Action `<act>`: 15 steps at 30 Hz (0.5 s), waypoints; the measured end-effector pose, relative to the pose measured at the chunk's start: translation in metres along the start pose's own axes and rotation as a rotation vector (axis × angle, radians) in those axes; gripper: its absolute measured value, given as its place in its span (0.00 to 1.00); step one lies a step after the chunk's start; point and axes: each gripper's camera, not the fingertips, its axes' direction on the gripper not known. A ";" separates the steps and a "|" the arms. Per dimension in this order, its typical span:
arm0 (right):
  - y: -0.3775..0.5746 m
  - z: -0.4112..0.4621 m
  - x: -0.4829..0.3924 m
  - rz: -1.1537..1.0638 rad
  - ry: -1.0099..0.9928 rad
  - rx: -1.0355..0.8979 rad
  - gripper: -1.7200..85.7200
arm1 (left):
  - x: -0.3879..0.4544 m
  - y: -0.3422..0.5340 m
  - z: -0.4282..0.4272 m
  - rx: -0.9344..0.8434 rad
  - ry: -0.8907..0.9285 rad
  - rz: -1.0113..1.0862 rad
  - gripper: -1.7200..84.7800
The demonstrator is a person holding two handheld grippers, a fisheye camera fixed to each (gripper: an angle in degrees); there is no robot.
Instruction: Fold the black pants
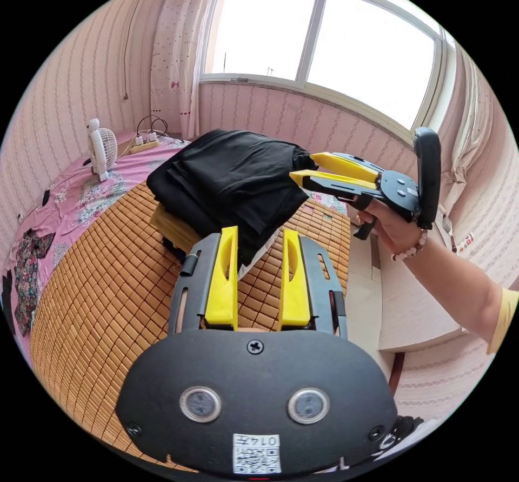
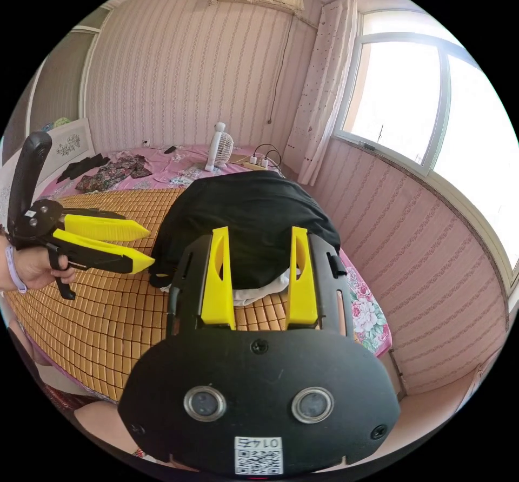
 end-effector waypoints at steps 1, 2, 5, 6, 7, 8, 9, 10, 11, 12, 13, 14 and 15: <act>-0.003 0.006 0.002 -0.002 0.000 -0.014 0.18 | -0.001 -0.011 0.017 -0.026 -0.003 -0.007 0.15; -0.007 0.017 0.005 -0.005 -0.002 -0.057 0.18 | 0.000 -0.021 0.032 -0.059 -0.004 -0.004 0.14; -0.010 0.035 0.017 0.011 -0.048 -0.115 0.18 | 0.001 -0.036 0.061 -0.163 -0.080 0.021 0.10; -0.010 0.035 0.021 0.029 -0.066 -0.115 0.16 | 0.001 -0.037 0.065 -0.177 -0.095 0.026 0.09; -0.011 0.034 0.023 0.039 -0.072 -0.126 0.15 | 0.002 -0.039 0.069 -0.196 -0.112 0.036 0.07; -0.011 0.028 0.026 0.045 -0.101 -0.149 0.13 | 0.003 -0.040 0.069 -0.216 -0.124 0.034 0.05; -0.010 0.019 0.028 0.053 -0.133 -0.149 0.11 | 0.004 -0.040 0.068 -0.223 -0.116 0.035 0.05; -0.008 0.013 0.029 0.057 -0.147 -0.143 0.10 | 0.006 -0.039 0.063 -0.231 -0.113 0.030 0.03; -0.005 0.001 0.031 0.066 -0.174 -0.131 0.08 | 0.008 -0.037 0.053 -0.227 -0.109 0.041 0.03; -0.004 -0.014 0.031 0.073 -0.189 -0.108 0.06 | 0.009 -0.036 0.047 -0.219 -0.109 0.046 0.03; -0.004 -0.022 0.030 0.073 -0.193 -0.088 0.06 | 0.010 -0.031 0.030 -0.191 -0.112 0.061 0.02; -0.007 -0.041 0.027 0.062 -0.194 -0.041 0.04 | 0.010 -0.024 0.010 -0.158 -0.121 0.077 0.02; -0.014 -0.059 0.021 0.046 -0.202 0.003 0.04 | 0.010 -0.019 -0.001 -0.146 -0.127 0.087 0.02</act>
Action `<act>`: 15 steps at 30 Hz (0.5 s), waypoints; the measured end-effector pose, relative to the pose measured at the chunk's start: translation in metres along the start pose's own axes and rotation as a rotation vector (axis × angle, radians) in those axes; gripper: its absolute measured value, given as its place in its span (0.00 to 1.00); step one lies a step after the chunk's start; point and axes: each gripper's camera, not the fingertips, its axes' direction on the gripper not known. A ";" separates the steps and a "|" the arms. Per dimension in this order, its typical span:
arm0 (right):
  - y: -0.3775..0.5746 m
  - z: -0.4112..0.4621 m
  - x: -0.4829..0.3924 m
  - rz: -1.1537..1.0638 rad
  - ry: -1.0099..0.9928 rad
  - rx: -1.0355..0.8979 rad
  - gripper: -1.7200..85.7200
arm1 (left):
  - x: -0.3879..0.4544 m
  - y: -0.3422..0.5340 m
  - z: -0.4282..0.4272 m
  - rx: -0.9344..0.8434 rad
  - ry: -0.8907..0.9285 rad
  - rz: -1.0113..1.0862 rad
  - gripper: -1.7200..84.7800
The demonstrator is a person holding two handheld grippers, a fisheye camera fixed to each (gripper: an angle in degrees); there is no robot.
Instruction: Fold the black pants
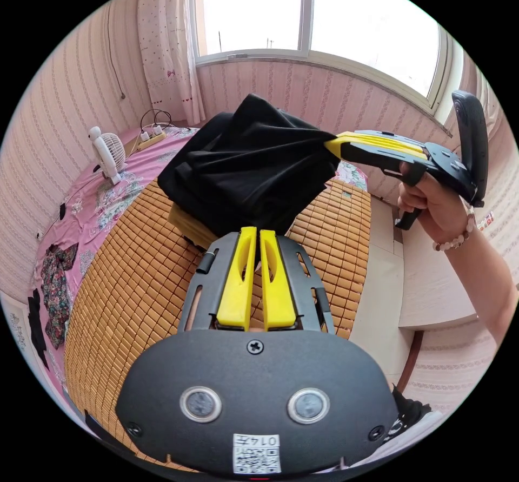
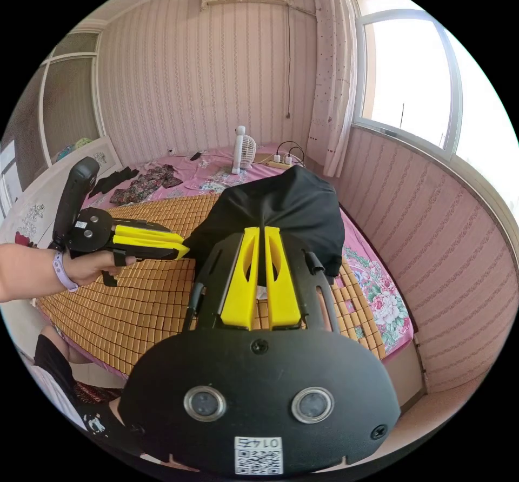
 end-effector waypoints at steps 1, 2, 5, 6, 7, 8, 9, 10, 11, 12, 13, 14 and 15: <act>-0.005 -0.009 -0.006 -0.010 -0.015 0.021 0.04 | -0.003 0.014 -0.020 0.016 -0.020 0.013 0.02; -0.016 -0.026 -0.019 -0.034 -0.063 0.067 0.03 | -0.009 0.030 -0.042 0.031 -0.042 0.013 0.02; -0.051 -0.064 -0.066 -0.105 -0.206 0.158 0.03 | -0.032 0.083 -0.103 0.064 -0.069 -0.025 0.01; -0.064 -0.076 -0.090 -0.145 -0.259 0.183 0.03 | -0.037 0.096 -0.118 0.073 -0.068 -0.038 0.01; -0.071 -0.082 -0.102 -0.167 -0.286 0.192 0.03 | -0.050 0.124 -0.150 0.098 -0.061 -0.078 0.01; -0.081 -0.092 -0.128 -0.208 -0.332 0.217 0.03 | -0.064 0.156 -0.185 0.138 -0.060 -0.127 0.01; -0.089 -0.101 -0.155 -0.244 -0.375 0.254 0.03 | -0.071 0.173 -0.203 0.161 -0.060 -0.150 0.01; -0.092 -0.105 -0.168 -0.258 -0.399 0.271 0.03 | -0.084 0.208 -0.239 0.199 -0.071 -0.187 0.01; -0.098 -0.110 -0.193 -0.275 -0.445 0.298 0.03 | -0.096 0.245 -0.275 0.230 -0.110 -0.221 0.01; -0.102 -0.112 -0.217 -0.285 -0.502 0.329 0.03 | -0.102 0.264 -0.293 0.243 -0.134 -0.243 0.01; -0.104 -0.113 -0.228 -0.285 -0.536 0.343 0.03 | -0.113 0.301 -0.327 0.263 -0.175 -0.293 0.01; -0.109 -0.113 -0.250 -0.274 -0.606 0.362 0.03 | -0.123 0.338 -0.362 0.287 -0.213 -0.345 0.01; -0.114 -0.112 -0.271 -0.264 -0.670 0.362 0.03 | -0.127 0.355 -0.380 0.304 -0.234 -0.368 0.01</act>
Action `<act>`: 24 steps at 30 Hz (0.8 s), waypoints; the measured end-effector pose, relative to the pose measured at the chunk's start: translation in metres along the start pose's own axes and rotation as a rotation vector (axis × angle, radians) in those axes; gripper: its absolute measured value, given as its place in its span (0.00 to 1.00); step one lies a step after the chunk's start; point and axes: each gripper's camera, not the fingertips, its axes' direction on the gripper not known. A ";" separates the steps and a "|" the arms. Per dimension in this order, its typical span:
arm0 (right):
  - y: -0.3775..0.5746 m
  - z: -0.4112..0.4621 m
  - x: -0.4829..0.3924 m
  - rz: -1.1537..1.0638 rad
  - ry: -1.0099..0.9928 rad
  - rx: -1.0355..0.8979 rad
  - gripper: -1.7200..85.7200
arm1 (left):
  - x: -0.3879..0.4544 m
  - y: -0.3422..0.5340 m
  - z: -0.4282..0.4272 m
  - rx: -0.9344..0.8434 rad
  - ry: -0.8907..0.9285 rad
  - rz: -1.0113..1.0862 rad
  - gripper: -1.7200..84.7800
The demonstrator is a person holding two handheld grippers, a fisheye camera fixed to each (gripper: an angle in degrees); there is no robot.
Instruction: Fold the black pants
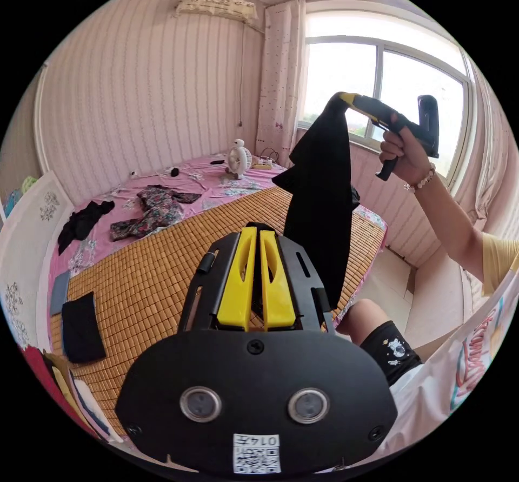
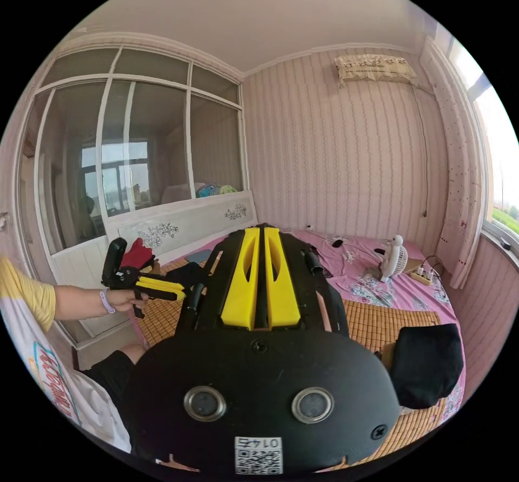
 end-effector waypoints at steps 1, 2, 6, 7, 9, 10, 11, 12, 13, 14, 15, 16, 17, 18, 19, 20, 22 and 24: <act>-0.003 0.008 -0.006 0.006 -0.027 0.004 0.03 | -0.024 0.017 -0.039 0.041 -0.042 -0.036 0.01; -0.008 0.024 -0.018 0.013 -0.080 0.008 0.03 | -0.044 0.032 -0.075 0.085 -0.081 -0.067 0.01; -0.018 0.066 -0.043 0.034 -0.179 0.051 0.03 | -0.086 0.071 -0.160 0.177 -0.174 -0.117 0.01; -0.017 0.069 -0.044 0.041 -0.196 0.060 0.03 | -0.097 0.083 -0.180 0.206 -0.186 -0.127 0.01; -0.005 0.079 -0.044 0.055 -0.254 0.088 0.03 | -0.110 0.099 -0.199 0.227 -0.193 -0.133 0.01; 0.001 0.081 -0.044 0.049 -0.253 0.087 0.03 | -0.118 0.111 -0.204 0.225 -0.203 -0.130 0.01; 0.017 0.084 -0.042 0.032 -0.230 0.074 0.03 | -0.126 0.123 -0.201 0.204 -0.205 -0.137 0.01; 0.038 0.088 -0.039 0.022 -0.201 0.038 0.03 | -0.131 0.130 -0.197 0.185 -0.199 -0.145 0.01; 0.051 0.091 -0.037 0.018 -0.188 0.012 0.04 | -0.141 0.145 -0.184 0.134 -0.183 -0.168 0.01; 0.080 0.098 -0.032 0.003 -0.157 -0.062 0.04 | -0.152 0.162 -0.166 0.073 -0.168 -0.214 0.01; 0.114 0.107 -0.025 0.012 -0.110 -0.172 0.04 | -0.157 0.172 -0.156 0.042 -0.165 -0.240 0.01; 0.133 0.112 -0.020 0.031 -0.084 -0.240 0.04 | -0.165 0.192 -0.136 -0.024 -0.159 -0.281 0.01; 0.174 0.124 -0.010 0.084 -0.032 -0.400 0.04 | -0.171 0.213 -0.116 -0.080 -0.143 -0.317 0.02; 0.216 0.134 0.000 0.150 0.021 -0.565 0.05 | -0.173 0.224 -0.106 -0.106 -0.126 -0.338 0.02; 0.236 0.137 0.004 0.172 0.044 -0.630 0.05 | -0.179 0.244 -0.090 -0.154 -0.076 -0.381 0.03; 0.269 0.140 0.008 0.199 0.086 -0.744 0.05 | -0.184 0.260 -0.077 -0.199 -0.024 -0.418 0.04; 0.303 0.142 0.012 0.222 0.126 -0.860 0.06 | -0.191 0.275 -0.066 -0.254 0.020 -0.460 0.05; 0.326 0.151 0.016 0.257 0.143 -0.914 0.07 | -0.200 0.281 -0.059 -0.279 0.035 -0.490 0.06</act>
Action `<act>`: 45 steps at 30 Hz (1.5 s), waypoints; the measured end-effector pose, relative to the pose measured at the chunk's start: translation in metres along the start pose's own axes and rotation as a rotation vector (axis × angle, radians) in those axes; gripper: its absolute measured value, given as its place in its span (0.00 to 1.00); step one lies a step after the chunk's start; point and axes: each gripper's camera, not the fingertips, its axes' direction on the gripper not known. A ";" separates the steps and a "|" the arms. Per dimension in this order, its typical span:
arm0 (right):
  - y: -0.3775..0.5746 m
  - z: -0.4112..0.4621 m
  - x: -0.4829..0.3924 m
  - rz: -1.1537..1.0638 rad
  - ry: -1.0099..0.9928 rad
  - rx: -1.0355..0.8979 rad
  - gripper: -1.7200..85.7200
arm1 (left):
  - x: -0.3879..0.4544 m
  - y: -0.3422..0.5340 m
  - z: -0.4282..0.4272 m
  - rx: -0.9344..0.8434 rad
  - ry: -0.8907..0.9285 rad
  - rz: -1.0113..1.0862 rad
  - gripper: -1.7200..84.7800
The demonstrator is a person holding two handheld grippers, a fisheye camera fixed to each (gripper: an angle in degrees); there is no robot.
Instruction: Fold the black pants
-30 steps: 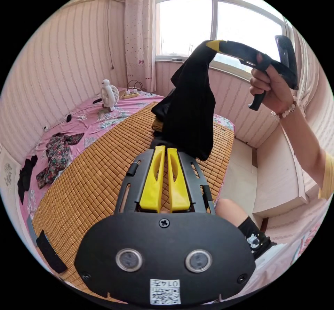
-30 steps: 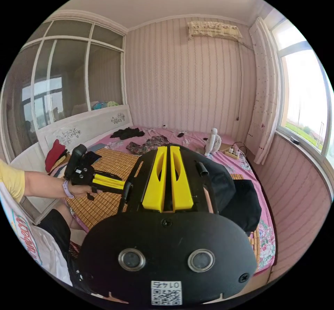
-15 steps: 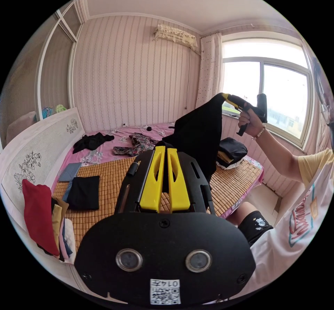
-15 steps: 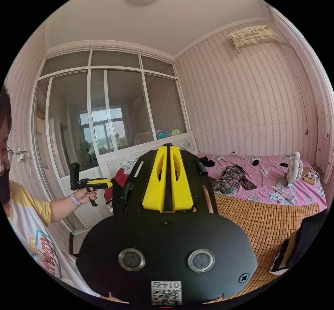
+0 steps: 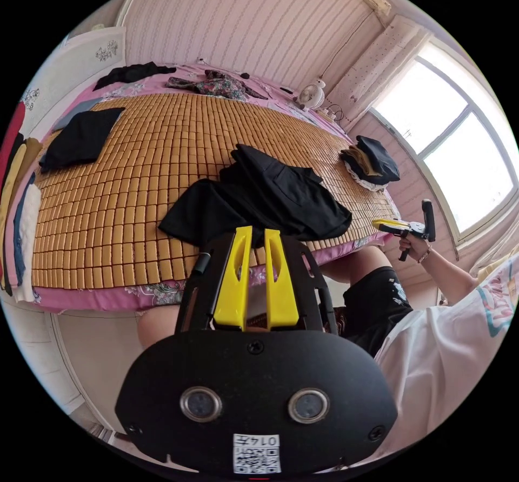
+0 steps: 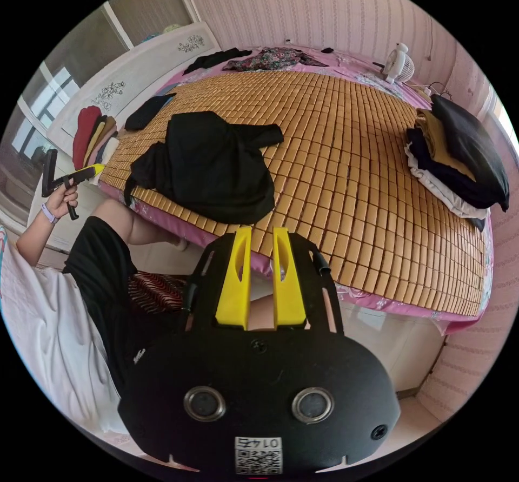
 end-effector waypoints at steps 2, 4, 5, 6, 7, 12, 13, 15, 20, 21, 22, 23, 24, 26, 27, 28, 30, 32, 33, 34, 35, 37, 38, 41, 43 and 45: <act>-0.011 0.013 0.001 0.014 -0.044 -0.012 0.08 | -0.009 -0.011 0.009 -0.014 0.048 -0.024 0.07; -0.034 0.023 -0.006 -0.004 -0.069 0.006 0.09 | -0.012 -0.027 0.016 -0.014 0.077 -0.017 0.07; -0.054 0.029 -0.014 -0.032 -0.088 0.037 0.09 | -0.014 -0.038 0.020 0.000 0.086 -0.015 0.07; -0.075 0.035 -0.024 -0.072 -0.129 0.063 0.09 | -0.015 -0.044 0.022 0.013 0.087 -0.013 0.08; -0.087 0.039 -0.030 -0.099 -0.157 0.072 0.09 | -0.019 -0.055 0.027 0.048 0.081 -0.006 0.08; -0.177 0.070 -0.097 -0.331 -0.268 0.232 0.10 | -0.054 -0.098 0.051 0.086 0.033 -0.065 0.09; -0.185 0.075 -0.104 -0.350 -0.266 0.241 0.11 | -0.063 -0.106 0.056 0.096 0.032 -0.084 0.09; -0.214 0.099 -0.129 -0.413 -0.246 0.226 0.10 | -0.078 -0.115 0.064 0.083 0.045 -0.118 0.10; -0.240 0.152 -0.160 -0.520 -0.115 0.123 0.09 | -0.116 -0.120 0.068 0.080 0.089 -0.208 0.11; -0.245 0.167 -0.159 -0.526 -0.068 0.058 0.08 | -0.118 -0.120 0.067 0.078 0.091 -0.210 0.12; -0.246 0.174 -0.158 -0.528 -0.057 0.016 0.08 | -0.121 -0.118 0.067 0.073 0.091 -0.214 0.12; -0.250 0.182 -0.150 -0.509 -0.054 -0.021 0.08 | -0.122 -0.116 0.067 0.068 0.089 -0.210 0.13; -0.253 0.182 -0.139 -0.474 -0.104 -0.004 0.07 | -0.122 -0.115 0.067 0.065 0.087 -0.204 0.14; -0.259 0.178 -0.121 -0.409 -0.191 0.000 0.06 | -0.118 -0.114 0.072 0.047 0.097 -0.181 0.15; -0.263 0.174 -0.108 -0.355 -0.254 0.005 0.06 | -0.117 -0.115 0.073 0.040 0.108 -0.180 0.16; -0.265 0.172 -0.100 -0.324 -0.288 0.017 0.05 | -0.115 -0.116 0.076 0.032 0.134 -0.174 0.17; -0.268 0.161 -0.068 -0.195 -0.402 0.067 0.04 | -0.112 -0.120 0.078 0.026 0.150 -0.170 0.15; -0.266 0.151 -0.042 -0.100 -0.477 0.116 0.03 | -0.109 -0.127 0.081 0.007 0.131 -0.166 0.13; -0.263 0.143 -0.024 -0.041 -0.516 0.161 0.03 | -0.109 -0.129 0.083 -0.004 0.120 -0.168 0.12; -0.260 0.138 -0.014 -0.011 -0.527 0.185 0.04 | -0.109 -0.133 0.087 -0.040 0.104 -0.181 0.11; -0.254 0.130 0.004 0.049 -0.520 0.226 0.04 | -0.110 -0.136 0.091 -0.080 0.104 -0.186 0.10; -0.241 0.119 0.027 0.137 -0.411 0.276 0.04 | -0.110 -0.138 0.090 -0.105 0.105 -0.208 0.09; -0.233 0.114 0.039 0.180 -0.348 0.305 0.04 | -0.107 -0.138 0.085 -0.096 0.105 -0.204 0.08; -0.222 0.115 0.059 0.191 -0.303 0.301 0.05 | -0.096 -0.132 0.061 -0.027 0.141 -0.162 0.06; -0.220 0.117 0.067 0.187 -0.308 0.295 0.07 | -0.088 -0.126 0.045 0.004 0.160 -0.142 0.04; -0.224 0.125 0.072 0.178 -0.371 0.281 0.10 | -0.079 -0.120 0.032 0.012 0.168 -0.129 0.03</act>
